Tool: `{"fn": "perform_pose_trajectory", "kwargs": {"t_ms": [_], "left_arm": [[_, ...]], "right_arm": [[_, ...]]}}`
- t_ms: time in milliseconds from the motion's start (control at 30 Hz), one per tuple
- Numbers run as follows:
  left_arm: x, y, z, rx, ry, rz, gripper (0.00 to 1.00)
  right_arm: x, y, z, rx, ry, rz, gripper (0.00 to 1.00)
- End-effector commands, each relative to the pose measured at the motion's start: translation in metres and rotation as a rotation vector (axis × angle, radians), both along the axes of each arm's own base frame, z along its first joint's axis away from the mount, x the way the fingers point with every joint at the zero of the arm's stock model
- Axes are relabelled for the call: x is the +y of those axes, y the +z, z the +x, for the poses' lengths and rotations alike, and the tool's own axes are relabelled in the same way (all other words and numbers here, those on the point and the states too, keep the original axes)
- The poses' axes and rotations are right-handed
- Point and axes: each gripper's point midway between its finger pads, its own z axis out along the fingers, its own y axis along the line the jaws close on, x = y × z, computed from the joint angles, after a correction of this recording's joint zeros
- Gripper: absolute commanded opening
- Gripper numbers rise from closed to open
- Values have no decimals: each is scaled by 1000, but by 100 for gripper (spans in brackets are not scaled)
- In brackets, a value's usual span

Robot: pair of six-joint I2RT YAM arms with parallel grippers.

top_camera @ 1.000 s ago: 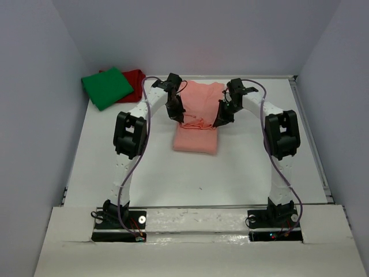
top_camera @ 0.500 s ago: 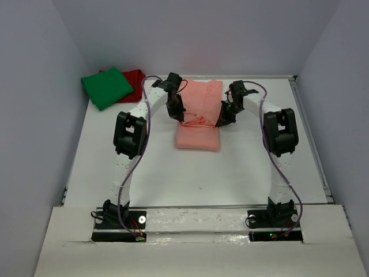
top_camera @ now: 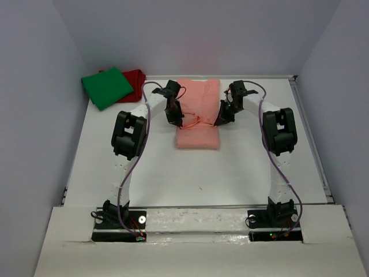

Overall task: Fold and stack the t-shirts
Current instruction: Fold the folded rectangular tshirt in 1/3 of the way

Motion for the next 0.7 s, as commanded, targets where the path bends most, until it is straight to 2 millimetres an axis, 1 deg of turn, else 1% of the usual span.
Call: {"fn": "perform_pose_trajectory", "kwargs": {"t_ms": [0,167,200,233,267,300,333,367,400,433,533,567,600,633,667], "left_arm": [[14,15,2,-48,7,46,1],[15,27,9,-83,14,48,3],[14,29,9,-85,14,47,4],[15,31,11,-91,18,45,5],[14,32,11,-94,17,44,8],[14,33,12,-99,20,46,23],[16,34,11,-101,29,54,35],[19,42,14,-125,46,67,53],[22,43,12,-133,54,70,99],[22,60,18,-190,67,58,99],[27,79,23,-253,94,62,99],[27,94,25,-288,101,53,99],[32,103,31,-323,121,68,99],[32,110,32,-342,123,66,99],[35,123,34,-373,135,65,99]], "right_arm": [[-7,-4,21,-74,-8,-33,0],[-5,-2,19,-79,-3,-22,0],[-5,0,19,-83,-1,-19,4],[-5,0,20,-88,3,-16,29],[-5,1,20,-92,8,-18,29],[-6,2,20,-99,6,-27,57],[-7,10,21,-120,3,-28,63],[-9,13,24,-147,4,-36,67],[-10,21,25,-166,4,-43,76],[-11,24,26,-178,6,-46,76],[-13,37,29,-218,13,-55,77],[-12,46,31,-243,12,-50,77],[-12,52,31,-256,11,-45,77],[-11,55,31,-262,11,-37,77],[-9,64,31,-284,8,-21,77]]}}
